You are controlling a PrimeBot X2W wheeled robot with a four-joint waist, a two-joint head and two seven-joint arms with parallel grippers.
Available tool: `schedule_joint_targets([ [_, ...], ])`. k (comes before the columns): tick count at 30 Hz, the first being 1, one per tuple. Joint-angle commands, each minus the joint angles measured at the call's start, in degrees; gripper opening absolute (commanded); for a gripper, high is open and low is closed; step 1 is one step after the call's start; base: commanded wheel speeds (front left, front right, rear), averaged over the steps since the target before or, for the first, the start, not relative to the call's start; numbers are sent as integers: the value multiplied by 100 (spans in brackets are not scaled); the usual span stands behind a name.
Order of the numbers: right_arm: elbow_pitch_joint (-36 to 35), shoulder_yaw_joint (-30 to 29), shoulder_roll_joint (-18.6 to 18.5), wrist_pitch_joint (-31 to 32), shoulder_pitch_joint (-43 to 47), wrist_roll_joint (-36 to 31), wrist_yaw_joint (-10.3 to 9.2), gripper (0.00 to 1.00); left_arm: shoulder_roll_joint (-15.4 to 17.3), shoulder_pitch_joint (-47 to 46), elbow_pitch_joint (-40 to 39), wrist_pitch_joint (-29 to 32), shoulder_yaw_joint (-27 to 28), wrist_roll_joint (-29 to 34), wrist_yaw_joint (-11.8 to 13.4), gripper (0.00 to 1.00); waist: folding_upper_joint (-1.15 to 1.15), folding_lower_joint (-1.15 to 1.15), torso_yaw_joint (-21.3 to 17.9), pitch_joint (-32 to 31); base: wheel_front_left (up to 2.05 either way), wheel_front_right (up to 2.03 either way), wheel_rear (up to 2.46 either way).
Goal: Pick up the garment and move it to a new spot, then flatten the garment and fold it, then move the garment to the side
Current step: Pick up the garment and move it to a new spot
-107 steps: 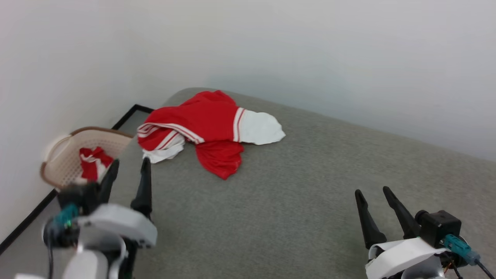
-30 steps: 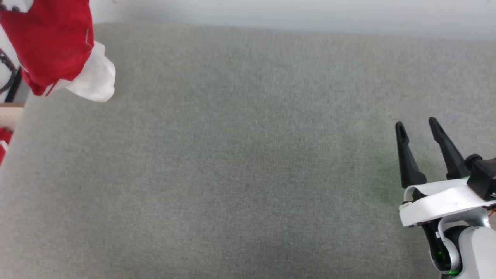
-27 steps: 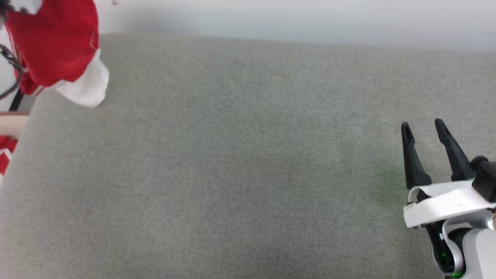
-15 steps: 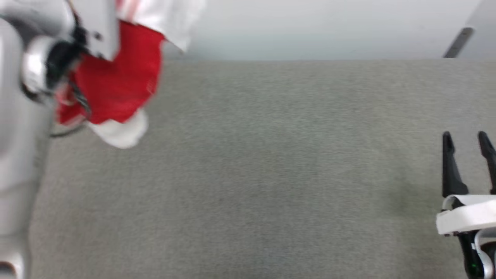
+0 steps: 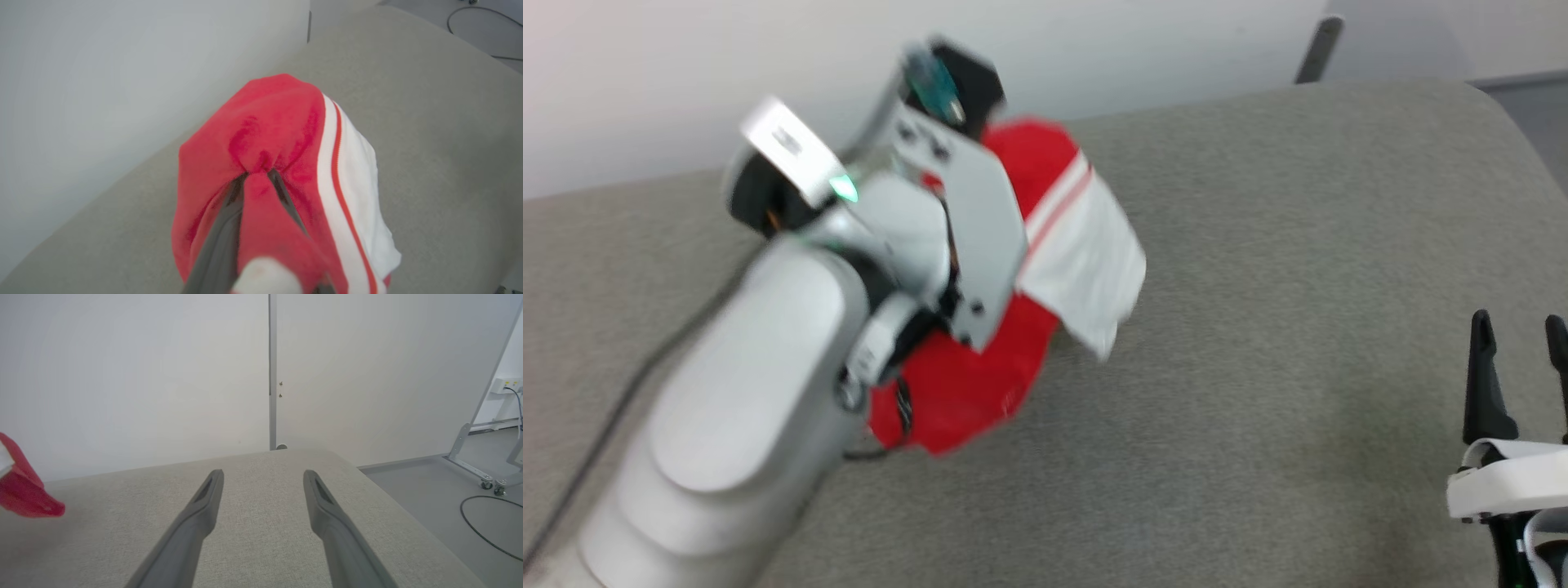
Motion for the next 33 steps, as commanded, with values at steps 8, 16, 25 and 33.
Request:
schedule_joint_targets([
  [8,384,231,142,-231,-14,105,0,100,-364,1023,784,-373,-355,-271,14,0,0,0,-584,249,0,0,0],
  [16,649,427,178,-333,-142,130,0,100,-628,1398,2134,-797,-470,-511,-219,0,0,0,-647,302,0,0,0],
  [25,796,495,174,-343,-262,68,0,100,-849,1020,3063,-1014,-570,-664,-740,33,0,0,-458,168,0,0,0],
  [33,767,555,2,-242,-263,31,0,100,-867,674,3125,-1080,-633,-719,-1072,100,0,0,-106,-145,0,0,0],
])
